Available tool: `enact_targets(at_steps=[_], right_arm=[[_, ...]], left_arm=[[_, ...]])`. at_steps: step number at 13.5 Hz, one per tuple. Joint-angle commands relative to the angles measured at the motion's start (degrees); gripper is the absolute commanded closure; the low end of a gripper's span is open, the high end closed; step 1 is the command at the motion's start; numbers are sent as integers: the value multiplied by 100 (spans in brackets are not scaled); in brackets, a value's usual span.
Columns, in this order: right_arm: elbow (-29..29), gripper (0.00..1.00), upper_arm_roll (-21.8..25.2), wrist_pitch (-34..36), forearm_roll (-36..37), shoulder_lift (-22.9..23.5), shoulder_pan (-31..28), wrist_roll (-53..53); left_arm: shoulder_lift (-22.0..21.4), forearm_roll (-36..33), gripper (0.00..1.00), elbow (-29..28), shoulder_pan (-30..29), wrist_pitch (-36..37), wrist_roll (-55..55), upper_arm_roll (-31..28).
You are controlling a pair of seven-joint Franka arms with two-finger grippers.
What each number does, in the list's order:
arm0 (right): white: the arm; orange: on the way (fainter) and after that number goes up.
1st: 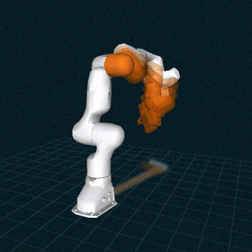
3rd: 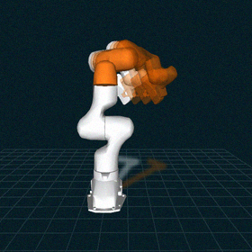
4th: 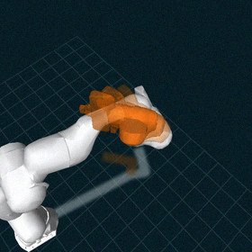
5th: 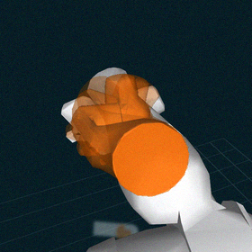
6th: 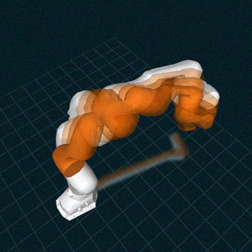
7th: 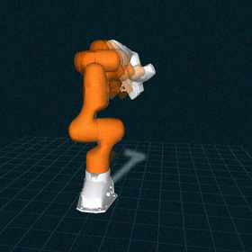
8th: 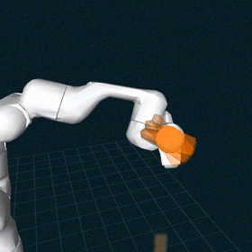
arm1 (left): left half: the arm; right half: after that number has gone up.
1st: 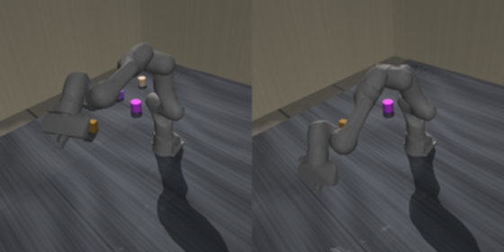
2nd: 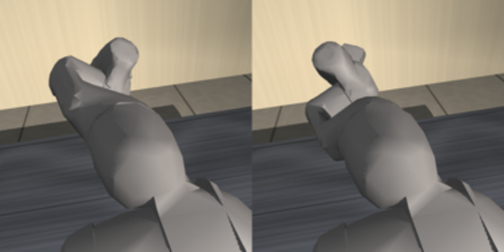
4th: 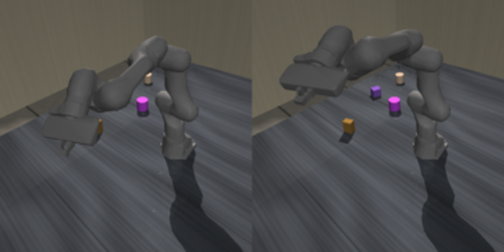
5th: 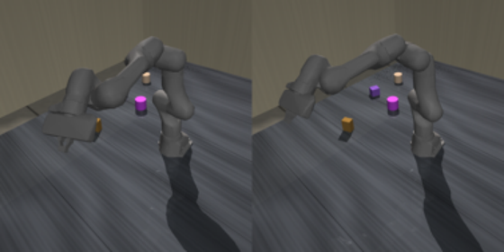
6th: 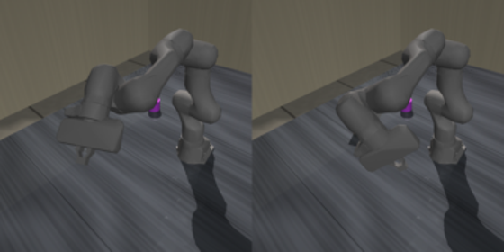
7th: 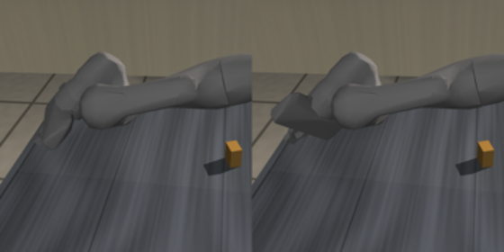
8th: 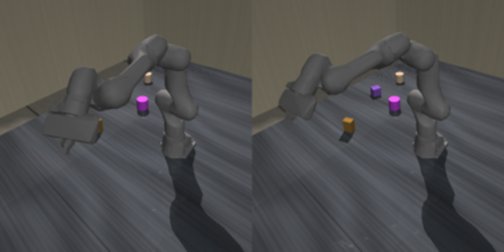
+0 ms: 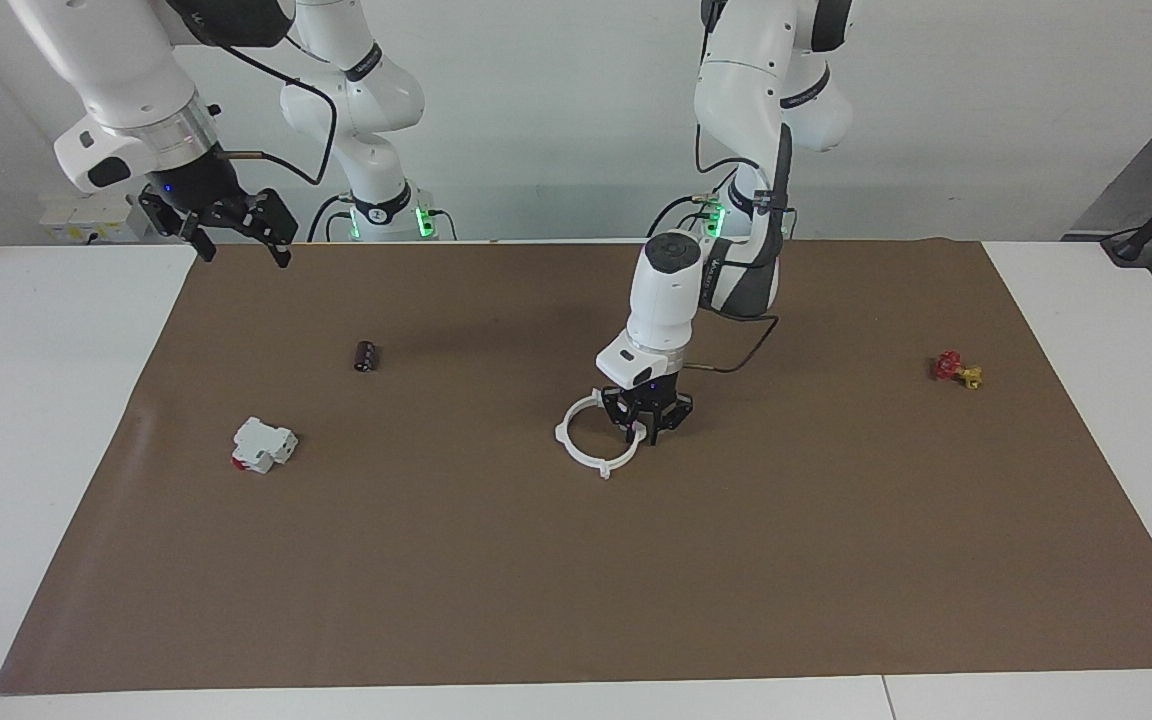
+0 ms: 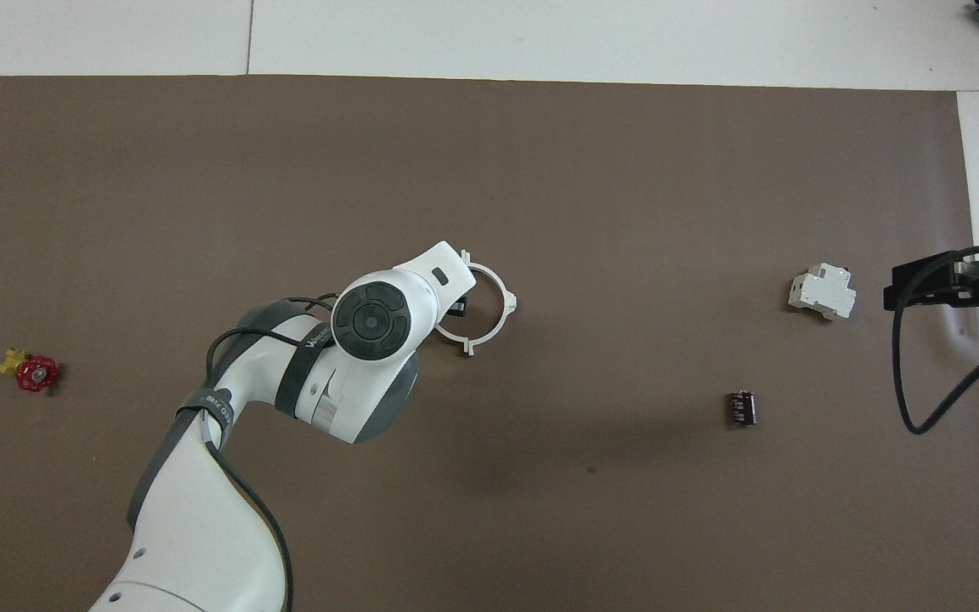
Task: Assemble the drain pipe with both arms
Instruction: 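Push the held half-ring onto the placed one with the left gripper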
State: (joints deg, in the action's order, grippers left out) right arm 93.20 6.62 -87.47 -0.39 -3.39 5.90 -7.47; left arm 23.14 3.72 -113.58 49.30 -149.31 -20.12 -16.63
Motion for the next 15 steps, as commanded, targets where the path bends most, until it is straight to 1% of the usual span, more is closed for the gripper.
enact_targets(at_steps=[1, 3, 5, 7, 10, 12, 15], right_arm=[[58, 0, -20, 10, -75, -74, -36, 35], [58, 0, -20, 10, -75, -74, -36, 35], [58, 0, -21, 10, -75, -74, -36, 35], [58, 0, -20, 10, -75, -74, -36, 35], [58, 0, -21, 10, -75, -74, -36, 35], [58, 0, -20, 10, -75, -74, -36, 35], [58, 0, -20, 10, -75, -74, -36, 35]], left_arm=[[-82, -3, 0, -147, 54, -107, -62, -51], [-90, -3, 0, -129, 54, -29, -71, -51], [-126, -3, 0, -42, 54, 260, -79, -51], [-318, -3, 0, -15, 54, 411, -71, -60], [-748, -3, 0, -59, -200, 857, 26, -78], [-1143, -3, 0, -68, -481, 1524, 166, -86], [-1715, -3, 0, -77, -1157, 2544, 1059, -78]])
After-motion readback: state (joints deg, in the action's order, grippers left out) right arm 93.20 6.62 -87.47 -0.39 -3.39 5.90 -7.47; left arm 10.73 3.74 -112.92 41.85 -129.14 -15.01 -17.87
